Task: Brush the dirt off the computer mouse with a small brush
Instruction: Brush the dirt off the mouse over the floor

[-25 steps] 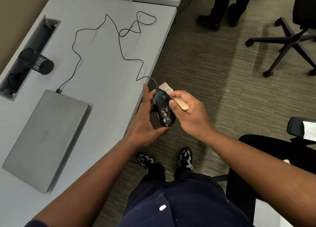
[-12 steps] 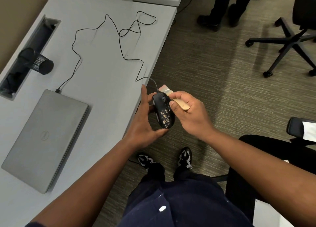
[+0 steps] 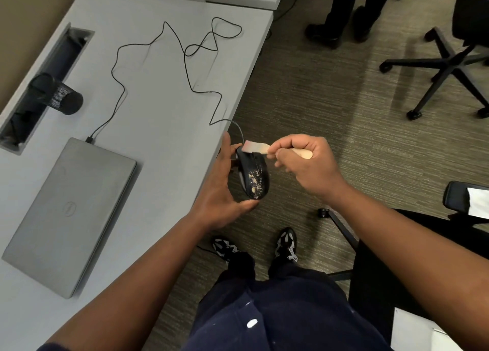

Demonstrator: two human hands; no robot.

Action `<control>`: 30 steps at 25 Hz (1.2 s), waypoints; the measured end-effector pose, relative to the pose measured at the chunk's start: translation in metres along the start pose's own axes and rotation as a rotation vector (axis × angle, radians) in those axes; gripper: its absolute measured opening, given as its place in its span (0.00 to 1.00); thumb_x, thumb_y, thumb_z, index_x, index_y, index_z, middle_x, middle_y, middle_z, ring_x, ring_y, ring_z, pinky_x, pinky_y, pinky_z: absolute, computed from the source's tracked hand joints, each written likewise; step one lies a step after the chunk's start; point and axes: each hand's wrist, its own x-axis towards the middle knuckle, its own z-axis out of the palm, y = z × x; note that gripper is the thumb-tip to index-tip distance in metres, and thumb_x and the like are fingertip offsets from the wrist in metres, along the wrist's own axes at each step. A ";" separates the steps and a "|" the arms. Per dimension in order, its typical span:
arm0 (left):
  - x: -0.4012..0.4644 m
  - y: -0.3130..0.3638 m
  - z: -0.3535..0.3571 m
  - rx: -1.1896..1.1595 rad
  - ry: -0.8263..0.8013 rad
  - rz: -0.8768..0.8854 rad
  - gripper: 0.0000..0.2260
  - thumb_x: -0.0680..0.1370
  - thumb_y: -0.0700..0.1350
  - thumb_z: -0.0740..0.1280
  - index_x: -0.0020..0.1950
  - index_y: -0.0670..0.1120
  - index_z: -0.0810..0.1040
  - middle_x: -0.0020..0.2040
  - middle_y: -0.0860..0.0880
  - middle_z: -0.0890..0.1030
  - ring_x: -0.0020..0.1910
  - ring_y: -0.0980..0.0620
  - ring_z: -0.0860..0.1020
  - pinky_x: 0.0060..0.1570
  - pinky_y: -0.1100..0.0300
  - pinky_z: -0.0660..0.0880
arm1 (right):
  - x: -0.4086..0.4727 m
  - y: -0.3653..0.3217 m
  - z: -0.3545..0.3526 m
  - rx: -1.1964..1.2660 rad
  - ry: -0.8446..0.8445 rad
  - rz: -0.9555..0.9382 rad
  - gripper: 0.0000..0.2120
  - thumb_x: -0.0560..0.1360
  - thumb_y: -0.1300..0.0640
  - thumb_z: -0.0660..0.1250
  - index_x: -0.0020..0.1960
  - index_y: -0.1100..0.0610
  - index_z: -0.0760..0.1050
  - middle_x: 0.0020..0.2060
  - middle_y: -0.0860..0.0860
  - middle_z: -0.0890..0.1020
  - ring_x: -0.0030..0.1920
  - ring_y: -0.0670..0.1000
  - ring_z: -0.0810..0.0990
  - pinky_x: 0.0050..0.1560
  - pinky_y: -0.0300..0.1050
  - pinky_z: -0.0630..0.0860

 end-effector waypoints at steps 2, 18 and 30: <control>-0.002 -0.001 0.000 0.015 -0.005 0.004 0.66 0.67 0.48 0.85 0.85 0.59 0.35 0.82 0.52 0.65 0.75 0.53 0.72 0.73 0.45 0.73 | 0.005 -0.005 -0.004 -0.015 0.022 0.047 0.11 0.75 0.67 0.67 0.41 0.56 0.86 0.39 0.56 0.87 0.36 0.47 0.81 0.34 0.40 0.76; -0.003 0.002 -0.003 0.074 -0.072 -0.019 0.63 0.67 0.49 0.86 0.85 0.60 0.40 0.81 0.52 0.63 0.74 0.55 0.71 0.73 0.46 0.73 | 0.011 -0.022 -0.011 -0.041 0.072 0.081 0.07 0.75 0.67 0.66 0.43 0.58 0.81 0.31 0.52 0.83 0.29 0.45 0.79 0.27 0.38 0.73; -0.004 0.005 -0.005 0.055 -0.085 -0.009 0.62 0.67 0.48 0.86 0.85 0.58 0.43 0.75 0.62 0.61 0.73 0.57 0.69 0.75 0.53 0.71 | 0.012 -0.021 -0.007 -0.145 0.077 0.029 0.04 0.74 0.61 0.67 0.42 0.56 0.80 0.36 0.58 0.85 0.34 0.52 0.81 0.36 0.59 0.80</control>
